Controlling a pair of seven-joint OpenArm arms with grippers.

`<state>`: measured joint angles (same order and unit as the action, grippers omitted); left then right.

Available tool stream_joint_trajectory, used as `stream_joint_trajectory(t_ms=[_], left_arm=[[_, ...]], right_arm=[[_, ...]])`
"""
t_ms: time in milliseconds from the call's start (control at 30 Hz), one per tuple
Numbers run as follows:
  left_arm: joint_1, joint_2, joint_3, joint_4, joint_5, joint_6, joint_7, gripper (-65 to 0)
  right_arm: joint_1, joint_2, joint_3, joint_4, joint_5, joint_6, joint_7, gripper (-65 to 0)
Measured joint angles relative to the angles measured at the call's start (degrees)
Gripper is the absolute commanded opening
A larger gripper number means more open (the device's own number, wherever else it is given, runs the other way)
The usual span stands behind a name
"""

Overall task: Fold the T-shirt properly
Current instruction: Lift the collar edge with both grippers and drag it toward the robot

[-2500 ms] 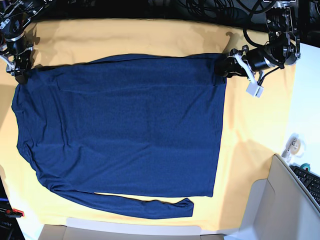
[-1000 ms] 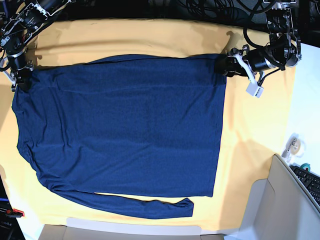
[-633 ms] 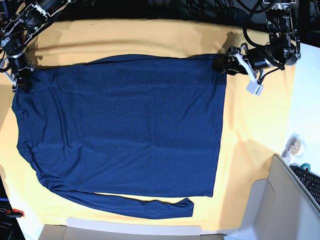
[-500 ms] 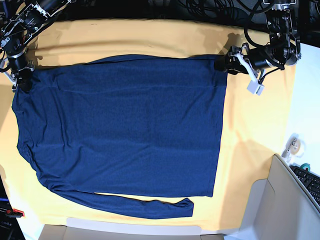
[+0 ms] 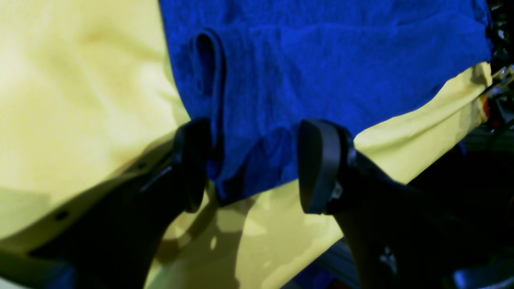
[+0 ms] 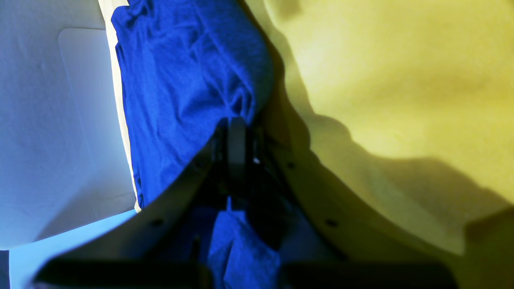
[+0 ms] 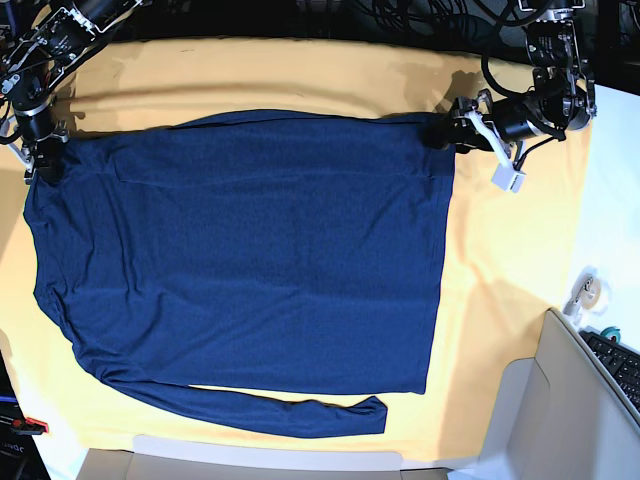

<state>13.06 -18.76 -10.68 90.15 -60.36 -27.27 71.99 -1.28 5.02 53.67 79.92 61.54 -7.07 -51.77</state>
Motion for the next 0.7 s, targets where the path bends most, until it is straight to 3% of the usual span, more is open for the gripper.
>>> stream_joint_trajectory(t_ms=[100, 267, 400, 533, 700], left_arm=[[-1.33, 0.74, 0.02, -0.02, 0.72, 0.22, 1.44, -31.1], [-1.29, 0.81, 0.04, -0.02, 1.03, 0.2, 1.25, -39.0], [-1.29, 0.81, 0.07, -0.17, 1.55, 0.22, 1.31, -50.0], [-1.16, 0.83, 0.07, -0.68, 1.99, 0.24, 1.33, -65.0], [-1.16, 0.79, 0.07, -0.68, 2.16, 0.26, 1.36, -65.0]], right_arm=[[0.0, 0.0, 0.0, 0.0, 0.09, -0.02, -0.07, -65.0], [0.0, 0.0, 0.0, 0.0, 0.09, -0.02, -0.04, -65.0], [0.0, 0.0, 0.0, 0.0, 0.07, -0.02, -0.04, -65.0], [0.0, 0.0, 0.0, 0.0, 0.07, -0.02, -0.04, -65.0], [0.0, 0.02, 0.0, 0.0, 0.07, 0.0, -0.04, -65.0]])
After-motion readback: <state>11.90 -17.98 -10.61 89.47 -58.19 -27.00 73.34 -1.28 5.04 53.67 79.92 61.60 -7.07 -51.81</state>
